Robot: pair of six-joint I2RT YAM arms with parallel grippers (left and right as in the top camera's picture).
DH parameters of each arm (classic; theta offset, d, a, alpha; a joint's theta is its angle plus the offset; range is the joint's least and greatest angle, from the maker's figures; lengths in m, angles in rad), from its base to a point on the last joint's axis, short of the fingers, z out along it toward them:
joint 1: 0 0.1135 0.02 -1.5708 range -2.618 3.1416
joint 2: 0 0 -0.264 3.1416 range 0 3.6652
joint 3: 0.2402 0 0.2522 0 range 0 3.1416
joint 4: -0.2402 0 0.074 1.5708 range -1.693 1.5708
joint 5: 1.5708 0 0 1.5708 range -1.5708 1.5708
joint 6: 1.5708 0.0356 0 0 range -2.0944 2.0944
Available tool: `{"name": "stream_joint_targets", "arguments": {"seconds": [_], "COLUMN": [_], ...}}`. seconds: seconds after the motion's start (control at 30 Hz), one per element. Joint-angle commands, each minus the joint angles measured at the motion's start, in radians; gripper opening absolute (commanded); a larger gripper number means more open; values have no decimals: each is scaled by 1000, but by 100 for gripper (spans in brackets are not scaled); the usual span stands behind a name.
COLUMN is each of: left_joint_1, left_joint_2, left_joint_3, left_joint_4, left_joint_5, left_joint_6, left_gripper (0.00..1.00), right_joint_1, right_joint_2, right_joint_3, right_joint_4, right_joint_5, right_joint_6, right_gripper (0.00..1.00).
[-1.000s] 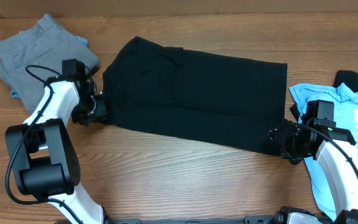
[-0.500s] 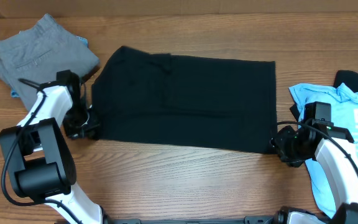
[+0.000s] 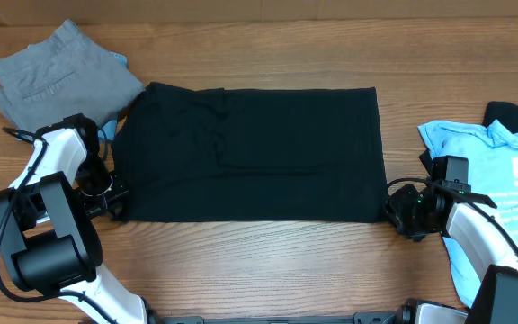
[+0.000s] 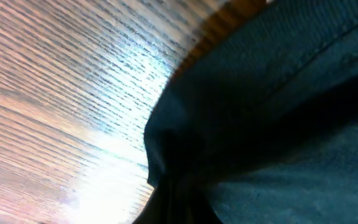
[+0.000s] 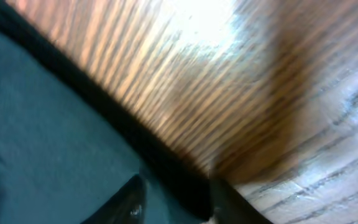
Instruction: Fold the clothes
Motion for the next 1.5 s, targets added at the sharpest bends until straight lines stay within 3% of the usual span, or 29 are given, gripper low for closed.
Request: {"name": "stream_joint_targets", "arguments": {"seconds": [0.0,0.07,0.13,0.43,0.63,0.67,0.7,0.73,0.8,0.93,1.07,1.23,1.37,1.47], "left_joint_1": [6,6,6,26,63,66,67,67,67,66,66,53,18,-32], "left_joint_2": [6,6,6,5,5,5,5,5,5,5,5,-2,-24,-27], "left_joint_3": [-9,-9,-9,-9,-9,-9,-9,-9,-8,9,73,229,377,494], "left_joint_4": [-11,-15,-26,-159,-200,-203,-209,-210,-210,-219,-262,-328,-347,-317], "left_joint_5": [-20,-20,-21,-166,-164,-161,-159,-159,-152,-150,-122,-66,13,172], "left_joint_6": [-16,-16,-9,-89,-92,-91,-91,-91,-91,-91,-75,-30,23,130], "left_gripper": [4,4,4,4,4,4,4,4,21,55,59,57,67,76], "right_joint_1": [0,0,0,-3,-3,-3,-3,-3,-3,-3,-3,-3,-3,-3], "right_joint_2": [7,5,2,-121,-219,-227,-235,-237,-239,-239,-239,-239,-239,-239], "right_joint_3": [-17,-16,-16,45,55,55,55,55,55,68,130,238,308,323], "right_joint_4": [8,-5,-23,-330,-434,-440,-443,-443,-430,-382,-375,-372,-367,-337], "right_joint_5": [8,8,8,215,230,230,230,230,230,229,212,153,95,49], "right_joint_6": [7,7,-8,86,138,140,139,139,138,104,50,-37,-66,-76], "right_gripper": [20,8,4,4,4,11,49,61,76,80,81,81,86,87]}}
